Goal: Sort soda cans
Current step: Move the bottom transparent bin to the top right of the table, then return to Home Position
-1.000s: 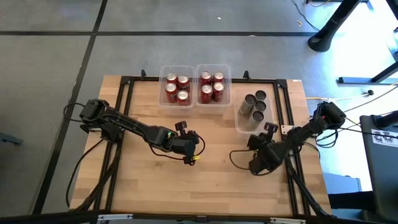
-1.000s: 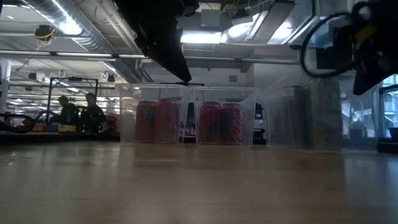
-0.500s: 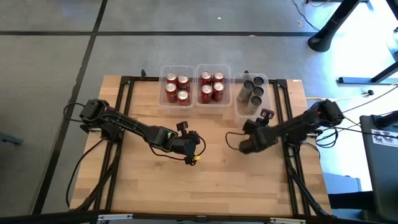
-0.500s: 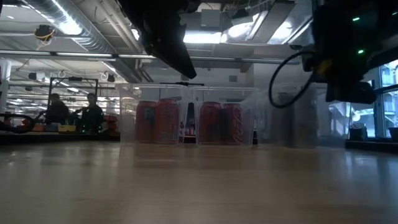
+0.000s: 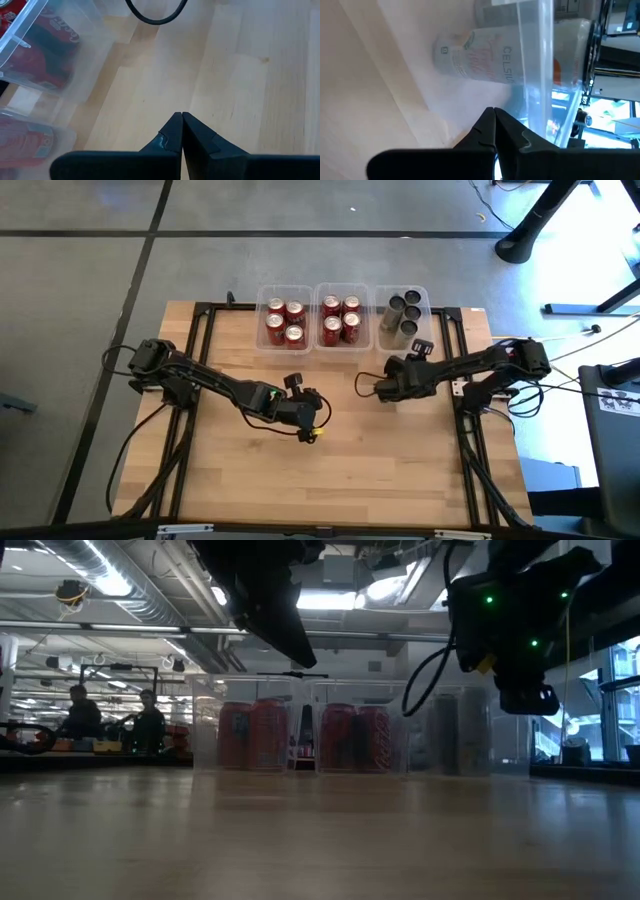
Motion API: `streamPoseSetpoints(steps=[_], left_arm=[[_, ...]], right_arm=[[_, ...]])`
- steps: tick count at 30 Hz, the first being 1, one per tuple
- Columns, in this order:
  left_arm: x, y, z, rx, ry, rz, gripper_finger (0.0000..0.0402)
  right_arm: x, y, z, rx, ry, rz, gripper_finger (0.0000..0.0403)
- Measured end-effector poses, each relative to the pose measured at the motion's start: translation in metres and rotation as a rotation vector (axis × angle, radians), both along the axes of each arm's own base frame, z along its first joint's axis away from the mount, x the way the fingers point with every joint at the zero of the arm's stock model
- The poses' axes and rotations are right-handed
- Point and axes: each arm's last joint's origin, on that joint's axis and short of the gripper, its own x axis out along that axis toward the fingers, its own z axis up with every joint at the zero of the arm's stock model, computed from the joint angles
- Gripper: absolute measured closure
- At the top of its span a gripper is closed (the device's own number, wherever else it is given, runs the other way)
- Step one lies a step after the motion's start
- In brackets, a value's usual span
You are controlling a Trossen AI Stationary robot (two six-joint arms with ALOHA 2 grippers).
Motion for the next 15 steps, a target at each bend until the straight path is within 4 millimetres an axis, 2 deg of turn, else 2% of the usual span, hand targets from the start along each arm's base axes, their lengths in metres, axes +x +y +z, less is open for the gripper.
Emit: streamPoseSetpoints(steps=[8, 12, 15], left_arm=[[0.001, 0.003, 0.0, 0.016, 0.006, -0.002, 0.0401], [-0.001, 0.001, 0.006, 0.032, 0.003, -0.029, 0.0401], [-0.011, 0.001, 0.028, 0.056, -0.044, -0.076, 0.0402]], right_arm=[[0.003, 0.001, 0.004, 0.026, 0.027, 0.026, 0.0402], [0.007, 0.013, 0.031, 0.091, 0.015, 0.053, 0.0402], [0.007, 0.023, 0.064, 0.158, -0.017, 0.079, 0.0402]])
